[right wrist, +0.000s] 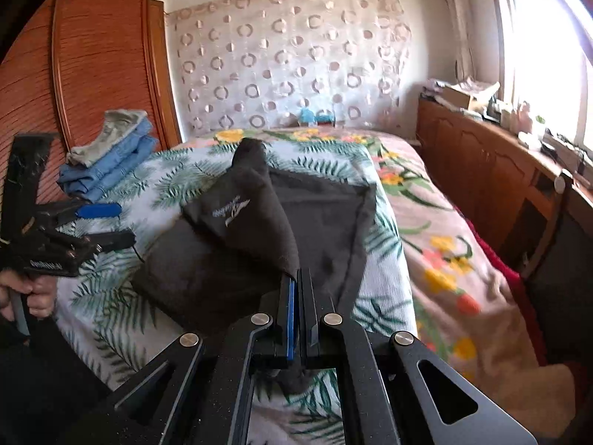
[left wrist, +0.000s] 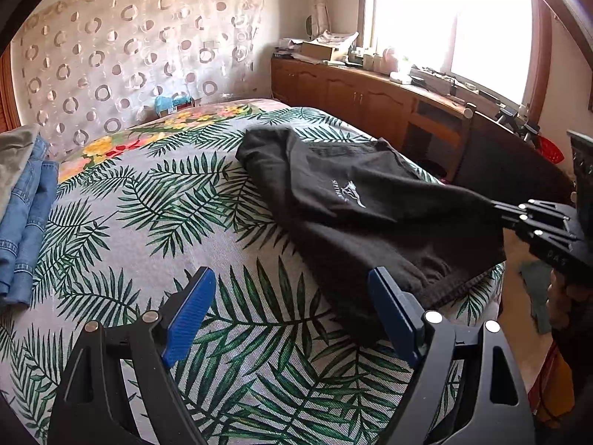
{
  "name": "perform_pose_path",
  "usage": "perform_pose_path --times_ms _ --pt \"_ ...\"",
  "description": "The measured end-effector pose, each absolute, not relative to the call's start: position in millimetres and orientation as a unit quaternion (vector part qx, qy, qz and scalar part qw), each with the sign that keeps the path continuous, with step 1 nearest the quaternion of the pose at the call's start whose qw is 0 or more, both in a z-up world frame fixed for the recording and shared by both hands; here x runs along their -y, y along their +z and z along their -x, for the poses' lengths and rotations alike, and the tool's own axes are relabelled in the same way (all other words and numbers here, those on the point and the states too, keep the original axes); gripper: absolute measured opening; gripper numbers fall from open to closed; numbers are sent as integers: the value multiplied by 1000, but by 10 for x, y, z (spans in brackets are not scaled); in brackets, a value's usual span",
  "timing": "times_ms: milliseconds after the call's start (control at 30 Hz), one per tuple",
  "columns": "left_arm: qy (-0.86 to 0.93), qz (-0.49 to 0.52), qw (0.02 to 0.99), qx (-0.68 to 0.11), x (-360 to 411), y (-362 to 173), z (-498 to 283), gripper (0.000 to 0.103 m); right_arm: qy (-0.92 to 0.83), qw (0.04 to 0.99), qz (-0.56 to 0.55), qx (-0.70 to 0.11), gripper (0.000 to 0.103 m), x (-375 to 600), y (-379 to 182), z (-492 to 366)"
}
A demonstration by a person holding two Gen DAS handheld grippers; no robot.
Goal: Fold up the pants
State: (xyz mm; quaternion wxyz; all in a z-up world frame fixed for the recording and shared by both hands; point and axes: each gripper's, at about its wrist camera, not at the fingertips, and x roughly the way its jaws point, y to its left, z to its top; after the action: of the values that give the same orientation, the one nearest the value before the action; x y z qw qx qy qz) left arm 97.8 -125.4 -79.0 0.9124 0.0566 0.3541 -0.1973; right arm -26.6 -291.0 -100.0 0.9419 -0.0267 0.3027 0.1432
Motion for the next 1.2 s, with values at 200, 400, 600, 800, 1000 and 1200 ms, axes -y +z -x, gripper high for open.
perform_pose_path --times_ms 200,400,600,800,1000,1200 --pt "-200 -63 909 -360 1302 -849 -969 86 131 935 11 -329 1 2957 -1021 169" --pt "-201 -76 903 -373 1361 -931 -979 86 121 935 2 -334 1 2946 -927 180" --pt "-198 -81 899 -381 1367 -996 -983 85 116 936 1 -331 2 2915 -928 206" --pt "-195 -79 895 -393 1350 -1064 -1009 86 104 937 6 -334 13 2939 -942 232" --pt "-194 -71 892 -401 1321 -1117 -1030 86 92 939 1 -331 23 2997 -928 272" --pt "-197 -62 892 -402 1295 -1135 -1031 85 89 934 -2 -345 27 3033 -1042 233"
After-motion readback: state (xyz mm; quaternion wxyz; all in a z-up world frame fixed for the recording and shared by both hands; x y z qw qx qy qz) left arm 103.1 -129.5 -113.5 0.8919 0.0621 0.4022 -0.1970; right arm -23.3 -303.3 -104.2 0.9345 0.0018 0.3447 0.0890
